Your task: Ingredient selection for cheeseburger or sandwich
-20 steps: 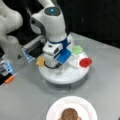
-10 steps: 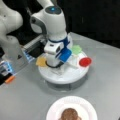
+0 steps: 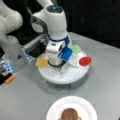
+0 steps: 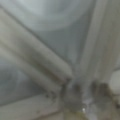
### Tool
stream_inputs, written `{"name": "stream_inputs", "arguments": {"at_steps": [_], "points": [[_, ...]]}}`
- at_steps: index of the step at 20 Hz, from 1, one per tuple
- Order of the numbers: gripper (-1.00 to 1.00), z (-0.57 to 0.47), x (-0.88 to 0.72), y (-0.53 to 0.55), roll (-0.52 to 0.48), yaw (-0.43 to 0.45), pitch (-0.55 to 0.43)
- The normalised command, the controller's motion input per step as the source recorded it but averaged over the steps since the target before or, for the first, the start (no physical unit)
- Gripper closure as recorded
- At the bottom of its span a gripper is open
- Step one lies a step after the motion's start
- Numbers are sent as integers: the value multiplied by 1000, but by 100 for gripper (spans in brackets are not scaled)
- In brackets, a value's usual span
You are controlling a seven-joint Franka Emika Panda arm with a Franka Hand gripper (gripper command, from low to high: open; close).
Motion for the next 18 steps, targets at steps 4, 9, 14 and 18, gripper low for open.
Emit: {"name": "stream_inputs", "arguments": {"at_steps": [4,9,14,18], "points": [[-100,-109,-260,-69,26,294,-152],[-100,-96,-285,-119,62,230,-135],[-100,-122,-276,-148,71,242,-137],[-100,-112,-285,-118,90,233,-121]]}}
